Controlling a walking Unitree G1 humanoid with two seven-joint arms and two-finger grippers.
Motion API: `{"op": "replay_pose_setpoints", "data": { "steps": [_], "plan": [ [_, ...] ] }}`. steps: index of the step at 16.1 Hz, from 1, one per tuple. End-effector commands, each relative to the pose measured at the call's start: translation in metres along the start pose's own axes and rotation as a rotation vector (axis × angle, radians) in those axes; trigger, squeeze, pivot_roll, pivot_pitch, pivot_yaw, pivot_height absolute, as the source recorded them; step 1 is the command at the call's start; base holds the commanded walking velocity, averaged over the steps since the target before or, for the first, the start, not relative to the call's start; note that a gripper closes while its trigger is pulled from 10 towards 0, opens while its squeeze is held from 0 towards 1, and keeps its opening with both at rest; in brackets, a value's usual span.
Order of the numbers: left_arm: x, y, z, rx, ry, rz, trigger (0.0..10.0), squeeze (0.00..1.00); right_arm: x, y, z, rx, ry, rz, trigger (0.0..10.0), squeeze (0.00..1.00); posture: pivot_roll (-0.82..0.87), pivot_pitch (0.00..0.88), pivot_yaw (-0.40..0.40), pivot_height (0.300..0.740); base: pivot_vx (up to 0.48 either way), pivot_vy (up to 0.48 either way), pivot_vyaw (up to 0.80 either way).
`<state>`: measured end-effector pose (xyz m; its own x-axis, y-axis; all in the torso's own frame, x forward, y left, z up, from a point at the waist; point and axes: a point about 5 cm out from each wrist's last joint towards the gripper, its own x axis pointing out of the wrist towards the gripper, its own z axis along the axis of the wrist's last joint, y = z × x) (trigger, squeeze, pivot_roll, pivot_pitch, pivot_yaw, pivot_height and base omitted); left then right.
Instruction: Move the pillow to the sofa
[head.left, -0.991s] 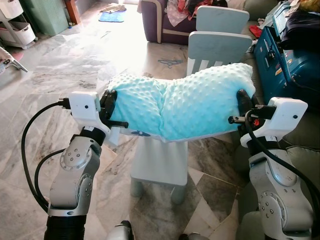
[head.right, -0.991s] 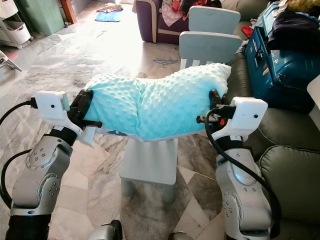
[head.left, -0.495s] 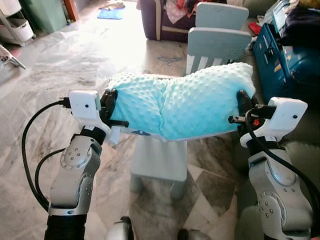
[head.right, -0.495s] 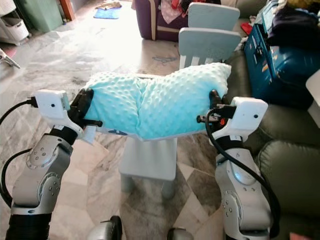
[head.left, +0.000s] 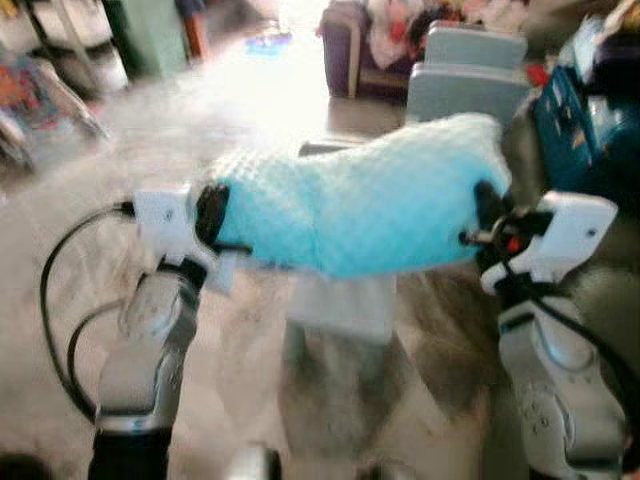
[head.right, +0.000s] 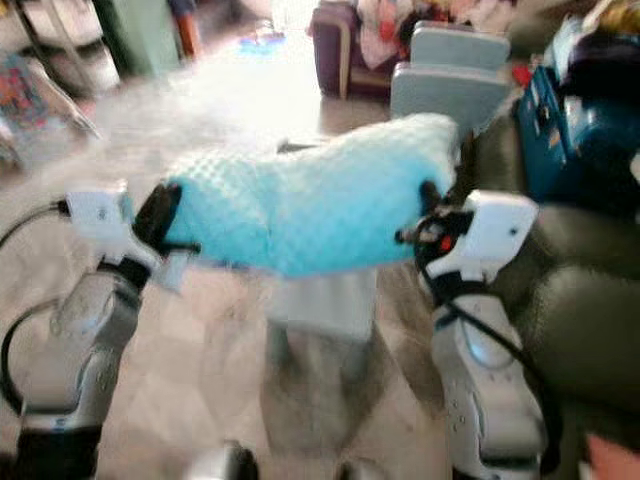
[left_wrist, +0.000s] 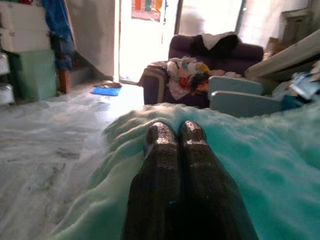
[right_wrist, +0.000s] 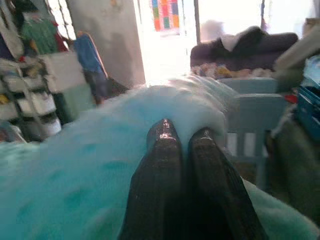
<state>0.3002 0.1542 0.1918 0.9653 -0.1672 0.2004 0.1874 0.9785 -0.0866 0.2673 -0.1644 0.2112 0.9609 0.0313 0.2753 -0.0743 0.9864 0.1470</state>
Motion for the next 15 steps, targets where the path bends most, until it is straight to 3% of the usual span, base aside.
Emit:
{"op": "replay_pose_setpoints", "data": {
  "steps": [1, 15],
  "plan": [
    [0.0016, -0.0022, 0.0055, 0.009, -0.019, -0.012, 10.0, 0.0, -0.0004, 0.0006, 0.008, -0.005, -0.035, 0.004, 0.0, 0.0, -0.1, 0.14, -0.003, 0.74, -0.247, 0.0, 0.0],
    [0.0044, -0.0047, 0.0028, 0.002, -0.007, -0.027, 10.0, 0.0, 0.0006, -0.0006, 0.008, -0.007, -0.035, 0.001, 0.0, 0.0, -0.11, 0.131, -0.005, 0.74, -0.282, 0.0, 0.0]
  ]
}}
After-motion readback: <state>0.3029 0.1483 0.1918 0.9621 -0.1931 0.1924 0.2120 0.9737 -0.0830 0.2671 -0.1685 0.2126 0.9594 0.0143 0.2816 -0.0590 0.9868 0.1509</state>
